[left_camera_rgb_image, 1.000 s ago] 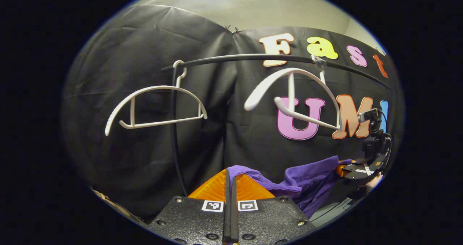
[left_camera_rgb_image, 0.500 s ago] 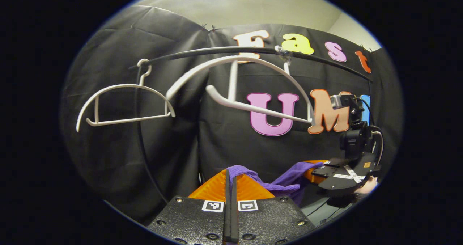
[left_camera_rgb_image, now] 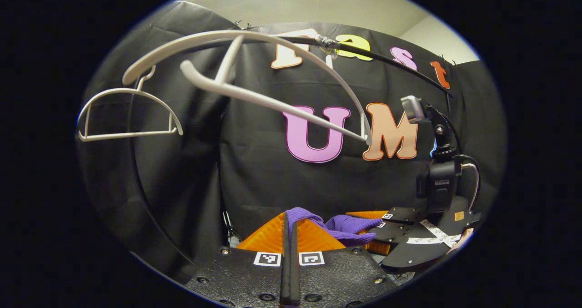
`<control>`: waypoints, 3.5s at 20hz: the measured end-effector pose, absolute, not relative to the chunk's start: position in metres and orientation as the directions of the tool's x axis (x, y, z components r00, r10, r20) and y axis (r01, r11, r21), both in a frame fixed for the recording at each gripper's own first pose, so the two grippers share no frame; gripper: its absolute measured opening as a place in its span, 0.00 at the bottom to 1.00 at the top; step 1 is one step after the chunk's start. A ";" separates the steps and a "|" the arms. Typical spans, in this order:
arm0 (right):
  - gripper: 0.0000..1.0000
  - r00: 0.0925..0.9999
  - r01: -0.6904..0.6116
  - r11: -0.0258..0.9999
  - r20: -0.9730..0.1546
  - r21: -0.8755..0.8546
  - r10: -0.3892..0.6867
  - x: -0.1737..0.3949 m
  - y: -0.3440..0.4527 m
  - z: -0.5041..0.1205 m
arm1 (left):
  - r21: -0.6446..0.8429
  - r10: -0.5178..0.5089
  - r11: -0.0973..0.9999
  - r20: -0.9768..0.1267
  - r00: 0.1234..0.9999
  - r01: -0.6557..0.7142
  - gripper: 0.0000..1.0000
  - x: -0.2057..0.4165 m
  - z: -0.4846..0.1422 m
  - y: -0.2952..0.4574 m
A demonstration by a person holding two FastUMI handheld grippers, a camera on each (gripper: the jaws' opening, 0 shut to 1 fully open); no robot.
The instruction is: Grasp the clothes on the hanger with both hands and then place them into the laundry hamper below.
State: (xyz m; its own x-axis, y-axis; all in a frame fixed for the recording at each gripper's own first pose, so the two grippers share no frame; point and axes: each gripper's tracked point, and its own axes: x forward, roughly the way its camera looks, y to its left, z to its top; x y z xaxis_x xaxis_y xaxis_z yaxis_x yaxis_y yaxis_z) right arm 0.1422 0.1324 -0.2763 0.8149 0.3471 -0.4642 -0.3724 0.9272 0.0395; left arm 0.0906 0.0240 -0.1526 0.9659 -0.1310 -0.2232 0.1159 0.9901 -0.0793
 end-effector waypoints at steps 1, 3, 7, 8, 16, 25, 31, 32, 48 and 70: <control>0.06 0.805 -0.379 0.924 -0.476 0.046 0.354 0.138 0.134 -0.283 | -0.099 -0.138 0.988 -0.235 0.962 0.118 0.00 0.093 -0.159 0.022; 0.06 0.787 -0.385 0.921 -0.498 0.066 0.364 0.130 0.135 -0.300 | -0.134 -0.148 0.984 -0.257 0.955 0.117 0.00 0.100 -0.172 0.018; 0.06 0.739 -0.377 0.921 -0.568 0.095 0.361 0.115 0.135 -0.337 | -0.156 -0.158 0.982 -0.336 0.928 0.111 0.00 0.103 -0.211 0.011; 0.06 0.727 -0.376 0.922 -0.586 0.097 0.358 0.112 0.135 -0.344 | -0.158 -0.163 0.981 -0.356 0.920 0.112 0.00 0.104 -0.221 0.008; 0.06 0.632 -0.288 0.948 -0.716 0.138 0.297 0.073 0.125 -0.408 | -0.186 -0.175 0.979 -0.532 0.829 0.087 0.01 0.086 -0.295 0.000; 0.06 0.518 -0.241 0.959 -0.815 0.151 0.259 0.042 0.115 -0.446 | -0.175 -0.167 0.983 -0.696 0.698 0.061 0.00 0.062 -0.349 -0.002; 0.04 0.494 -0.243 0.956 -0.827 0.165 0.268 0.042 0.120 -0.444 | -0.199 -0.161 0.980 -0.788 0.595 0.003 0.01 0.043 -0.381 -0.003; 0.04 0.492 -0.250 0.955 -0.828 0.162 0.269 0.043 0.121 -0.445 | -0.203 -0.161 0.979 -0.805 0.571 -0.010 0.01 0.038 -0.388 -0.003; 0.04 0.500 -0.251 0.953 -0.820 0.169 0.277 0.043 0.115 -0.444 | -0.247 -0.179 0.968 -0.819 0.546 -0.053 0.29 0.034 -0.398 -0.001; 0.04 0.763 -0.152 0.984 -0.622 0.091 0.175 0.074 0.065 -0.334 | -0.300 -0.331 0.933 -0.499 0.801 0.198 0.28 0.066 -0.259 -0.053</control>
State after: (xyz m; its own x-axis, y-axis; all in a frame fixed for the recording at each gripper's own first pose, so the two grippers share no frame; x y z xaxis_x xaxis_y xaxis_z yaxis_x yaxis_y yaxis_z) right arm 0.0744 0.0649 -0.3344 0.7628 0.1751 -0.6225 -0.1519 0.9842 0.0907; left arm 0.0659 -0.0533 -0.2592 0.8006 -0.3309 -0.4995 0.1985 0.9331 -0.3000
